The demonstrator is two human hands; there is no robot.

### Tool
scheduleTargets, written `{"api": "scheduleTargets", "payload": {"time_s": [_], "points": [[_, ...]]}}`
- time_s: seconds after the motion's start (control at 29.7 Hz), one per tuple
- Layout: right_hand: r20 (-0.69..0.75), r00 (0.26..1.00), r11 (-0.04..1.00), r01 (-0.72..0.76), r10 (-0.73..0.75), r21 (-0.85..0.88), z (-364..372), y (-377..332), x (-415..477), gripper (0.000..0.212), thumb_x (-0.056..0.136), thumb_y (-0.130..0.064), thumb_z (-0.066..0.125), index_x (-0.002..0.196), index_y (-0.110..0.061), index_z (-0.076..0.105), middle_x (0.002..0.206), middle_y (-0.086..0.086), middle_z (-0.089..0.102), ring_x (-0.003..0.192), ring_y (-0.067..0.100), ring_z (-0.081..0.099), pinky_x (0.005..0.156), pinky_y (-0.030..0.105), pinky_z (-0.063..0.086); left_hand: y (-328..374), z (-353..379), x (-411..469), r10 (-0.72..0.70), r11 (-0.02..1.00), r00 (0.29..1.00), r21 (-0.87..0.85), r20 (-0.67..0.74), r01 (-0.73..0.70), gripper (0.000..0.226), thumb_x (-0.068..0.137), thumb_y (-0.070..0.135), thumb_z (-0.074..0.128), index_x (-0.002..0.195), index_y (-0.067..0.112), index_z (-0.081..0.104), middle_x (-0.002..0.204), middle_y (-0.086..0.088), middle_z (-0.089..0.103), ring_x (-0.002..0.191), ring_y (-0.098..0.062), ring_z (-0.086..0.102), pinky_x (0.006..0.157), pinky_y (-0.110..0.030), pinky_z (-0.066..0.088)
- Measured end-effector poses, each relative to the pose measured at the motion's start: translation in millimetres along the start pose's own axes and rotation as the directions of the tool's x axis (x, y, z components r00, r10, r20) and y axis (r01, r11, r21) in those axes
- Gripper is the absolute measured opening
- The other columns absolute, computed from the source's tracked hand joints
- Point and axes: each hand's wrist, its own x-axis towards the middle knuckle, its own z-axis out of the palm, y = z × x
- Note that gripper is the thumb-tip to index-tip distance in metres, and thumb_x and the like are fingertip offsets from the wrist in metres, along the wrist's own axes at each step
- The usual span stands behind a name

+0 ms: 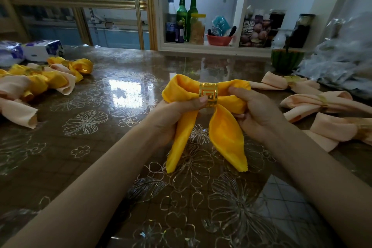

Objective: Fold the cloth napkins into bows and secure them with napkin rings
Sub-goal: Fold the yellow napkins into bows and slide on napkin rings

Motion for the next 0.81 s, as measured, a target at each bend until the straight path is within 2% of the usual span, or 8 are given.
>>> {"api": "scheduleTargets", "payload": {"time_s": [0.1,0.17,0.27,0.4,0.54,0.64,0.71,0.81], "points": [[0.13,0.991,0.994,-0.029,0.016,0.104,-1.6,-1.2,-1.3,0.032,0.082,-0.028,0.062,0.108,-0.011,0.058,0.104,0.012,0.065,0.091,0.022,0.065,0.075,0.037,0.054,-2.0,-2.6,3.2,-0.009,0.999,0.998,-0.042,-0.062,0.006,0.034,0.064,0.022,0.067,0.097,0.014,0.063,0.084,-0.004,0.074,0.074,-0.016,0.071,0.062,-0.029,0.057],[0.236,0.97,0.999,-0.054,0.052,0.002,0.5,2.9,-3.6,0.05,0.074,-0.038,0.061,0.118,-0.013,0.056,0.11,0.012,0.065,0.101,0.026,0.062,0.079,0.04,0.051,-3.2,-4.8,4.4,-0.064,0.993,0.992,-0.106,-0.108,0.053,0.041,0.069,0.027,0.067,0.108,0.014,0.062,0.097,-0.009,0.073,0.084,-0.021,0.071,0.062,-0.03,0.058],[0.256,0.962,0.991,-0.059,0.089,-0.123,3.4,12.9,-3.2,0.051,0.072,-0.041,0.062,0.115,-0.014,0.059,0.114,0.014,0.067,0.106,0.029,0.063,0.084,0.042,0.051,-5.5,-3.2,5.4,-0.111,0.989,0.986,-0.109,-0.126,0.097,0.039,0.082,0.023,0.064,0.119,0.011,0.059,0.107,-0.014,0.07,0.093,-0.027,0.069,0.068,-0.033,0.06],[0.188,0.982,0.991,-0.004,0.029,-0.135,0.4,10.6,-0.8,0.029,0.084,-0.037,0.061,0.106,-0.019,0.062,0.103,0.007,0.068,0.099,0.024,0.064,0.075,0.037,0.052,-8.4,1.7,7.3,-0.137,0.99,0.98,-0.053,-0.143,0.131,0.044,0.078,0.037,0.064,0.118,0.018,0.06,0.111,-0.009,0.068,0.104,-0.025,0.064,0.083,-0.038,0.053],[0.195,0.98,0.977,0.004,0.038,-0.212,0.2,17.4,1.1,0.042,0.08,-0.039,0.066,0.115,-0.016,0.062,0.109,0.009,0.069,0.103,0.026,0.064,0.085,0.041,0.051,-12.1,0.2,9.4,-0.071,0.996,0.955,0.024,-0.288,0.081,0.052,0.078,0.04,0.067,0.123,0.017,0.057,0.108,-0.01,0.069,0.099,-0.027,0.066,0.086,-0.04,0.052],[0.145,0.989,0.961,0.004,0.038,-0.276,0.1,19.8,0.8,0.053,0.069,-0.039,0.072,0.115,-0.014,0.06,0.111,0.009,0.068,0.101,0.026,0.064,0.084,0.042,0.052,-13.3,-3.2,10.1,0.078,0.983,0.937,0.185,-0.34,-0.014,0.038,0.083,0.032,0.067,0.116,0.015,0.06,0.097,-0.01,0.07,0.083,-0.017,0.069,0.07,-0.031,0.055],[0.133,0.991,0.95,0.044,-0.003,-0.308,-3.9,18.0,2.8,0.039,0.072,-0.035,0.072,0.104,-0.016,0.061,0.104,0.006,0.068,0.095,0.022,0.065,0.072,0.034,0.052,-13.7,-2.1,7.7,0.187,0.931,0.928,0.359,-0.321,-0.064,0.023,0.086,0.03,0.064,0.093,0.009,0.066,0.078,-0.008,0.069,0.061,-0.01,0.065,0.056,-0.023,0.052],[0.142,0.985,0.863,0.153,-0.095,-0.481,-9.6,19.3,5.6,0.023,0.077,-0.031,0.071,0.092,-0.023,0.056,0.091,-0.005,0.064,0.086,0.009,0.06,0.061,0.021,0.045,-18.0,-6.2,10.2,0.151,0.913,0.91,0.408,-0.387,0.022,0.025,0.084,0.031,0.067,0.079,0.006,0.064,0.071,-0.007,0.065,0.057,-0.013,0.059,0.047,-0.018,0.047]]}}
